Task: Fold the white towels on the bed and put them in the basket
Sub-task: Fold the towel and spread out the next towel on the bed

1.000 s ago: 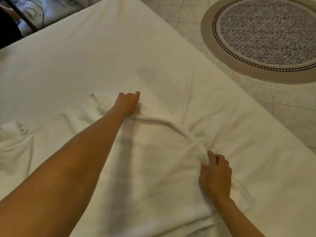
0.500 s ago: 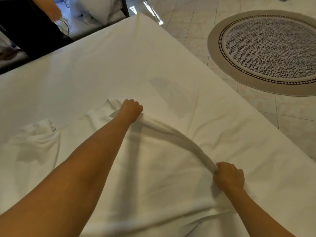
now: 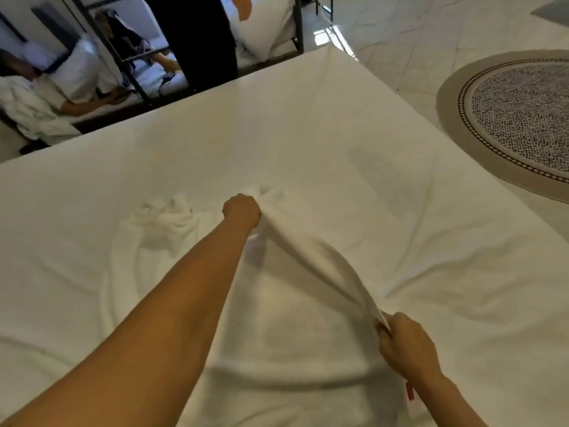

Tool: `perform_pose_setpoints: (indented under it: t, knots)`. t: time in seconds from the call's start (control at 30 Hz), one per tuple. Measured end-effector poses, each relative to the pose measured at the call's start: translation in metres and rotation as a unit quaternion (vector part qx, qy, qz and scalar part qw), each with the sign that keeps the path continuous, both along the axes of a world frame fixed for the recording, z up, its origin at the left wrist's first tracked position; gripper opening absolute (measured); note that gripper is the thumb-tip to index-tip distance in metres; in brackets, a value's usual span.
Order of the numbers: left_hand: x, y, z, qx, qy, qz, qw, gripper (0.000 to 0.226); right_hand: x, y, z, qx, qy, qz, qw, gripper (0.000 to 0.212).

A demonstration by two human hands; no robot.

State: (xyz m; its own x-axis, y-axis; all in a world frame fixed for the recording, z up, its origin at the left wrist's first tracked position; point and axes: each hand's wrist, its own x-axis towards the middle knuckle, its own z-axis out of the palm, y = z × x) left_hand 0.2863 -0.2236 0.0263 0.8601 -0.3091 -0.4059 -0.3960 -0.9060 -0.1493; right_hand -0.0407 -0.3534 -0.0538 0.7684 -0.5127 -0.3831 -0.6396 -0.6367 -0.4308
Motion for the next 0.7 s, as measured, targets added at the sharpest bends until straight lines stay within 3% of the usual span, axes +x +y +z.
perform_pose_setpoints:
  t: [0.07, 0.13, 0.23, 0.27, 0.37, 0.5, 0.57, 0.7]
  knots:
    - [0.011, 0.032, -0.003, -0.071, 0.089, 0.05, 0.992, 0.027, 0.009, 0.027, 0.0, 0.034, -0.013, 0.005, 0.999, 0.027]
    - [0.021, 0.06, -0.006, -0.201, 0.146, 0.066, 0.967, 0.023, 0.015, 0.06, 0.001, 0.072, -0.014, 0.001, 0.997, 0.037]
    - [0.03, 0.101, -0.005, -0.392, 0.239, 0.166, 0.873, 0.04, 0.022, 0.109, 0.001, 0.127, -0.014, -0.014, 0.992, 0.041]
    - [0.035, 0.114, -0.004, -0.423, 0.26, 0.199, 0.845, 0.045, 0.025, 0.124, 0.002, 0.142, -0.017, -0.016, 0.99, 0.042]
    - [0.05, 0.145, 0.005, -0.45, 0.274, 0.241, 0.815, 0.056, 0.039, 0.172, 0.01, 0.182, -0.029, -0.014, 0.983, 0.045]
    - [0.071, 0.188, 0.017, -0.516, 0.257, 0.313, 0.755, 0.052, 0.065, 0.238, 0.024, 0.235, -0.049, 0.014, 0.971, 0.047]
    - [0.082, 0.213, 0.02, -0.506, 0.214, 0.306, 0.777, 0.053, 0.078, 0.272, 0.03, 0.267, -0.047, 0.029, 0.962, 0.047]
    - [0.096, 0.277, 0.028, -0.345, 0.042, 0.165, 0.923, 0.057, 0.1, 0.34, 0.032, 0.284, -0.008, 0.083, 0.955, 0.051]
